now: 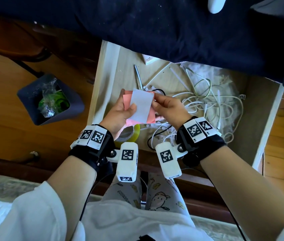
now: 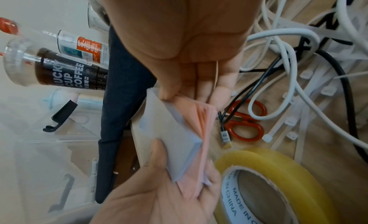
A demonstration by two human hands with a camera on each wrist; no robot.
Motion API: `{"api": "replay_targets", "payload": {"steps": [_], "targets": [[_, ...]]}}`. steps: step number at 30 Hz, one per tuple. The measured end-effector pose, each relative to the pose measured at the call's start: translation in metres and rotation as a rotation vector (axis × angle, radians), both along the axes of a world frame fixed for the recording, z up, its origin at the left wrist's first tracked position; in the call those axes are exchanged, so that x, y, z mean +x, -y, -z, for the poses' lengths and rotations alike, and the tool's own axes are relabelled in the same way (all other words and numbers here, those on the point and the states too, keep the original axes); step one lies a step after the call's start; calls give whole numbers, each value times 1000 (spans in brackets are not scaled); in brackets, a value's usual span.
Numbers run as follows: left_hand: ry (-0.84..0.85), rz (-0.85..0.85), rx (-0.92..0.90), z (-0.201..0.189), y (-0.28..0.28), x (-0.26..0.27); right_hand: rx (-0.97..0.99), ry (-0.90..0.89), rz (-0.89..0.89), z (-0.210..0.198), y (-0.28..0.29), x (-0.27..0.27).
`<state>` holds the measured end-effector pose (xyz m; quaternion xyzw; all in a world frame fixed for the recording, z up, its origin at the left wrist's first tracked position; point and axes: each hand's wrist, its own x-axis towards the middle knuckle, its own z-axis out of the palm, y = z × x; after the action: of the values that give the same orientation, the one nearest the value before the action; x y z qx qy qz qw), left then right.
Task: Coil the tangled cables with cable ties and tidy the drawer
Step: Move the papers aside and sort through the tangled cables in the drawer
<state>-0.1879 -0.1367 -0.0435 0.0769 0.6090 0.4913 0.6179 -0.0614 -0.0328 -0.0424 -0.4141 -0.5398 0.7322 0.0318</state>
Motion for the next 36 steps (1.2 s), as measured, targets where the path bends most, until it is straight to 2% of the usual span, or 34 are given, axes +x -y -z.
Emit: {"api": "replay_targets", "payload": {"steps": [3, 5, 9, 11, 14, 20, 25, 29, 36], "targets": [[-62, -19, -72, 3, -2, 1, 54, 11, -78, 1, -1, 1], [-81, -20, -50, 2, -4, 2, 65, 14, -68, 2, -2, 3], [31, -62, -6, -5, -6, 0, 28, -26, -4, 4, -6, 8], [63, -10, -2, -3, -6, -4, -14, -42, 40, 4, -9, 10], [-6, 134, 12, -2, -5, -5, -32, -57, 63, 4, -11, 11], [-120, 165, 2, -2, -9, -7, 61, -14, 55, -1, -13, 10], [-182, 223, -3, -7, -11, -11, -92, -59, 82, -10, -15, 9], [-211, 289, 0, -12, -12, -12, -52, -45, 80, -14, -15, 7], [-224, 313, 22, -22, -11, -16, -154, -6, 82, -20, -20, 4]]}}
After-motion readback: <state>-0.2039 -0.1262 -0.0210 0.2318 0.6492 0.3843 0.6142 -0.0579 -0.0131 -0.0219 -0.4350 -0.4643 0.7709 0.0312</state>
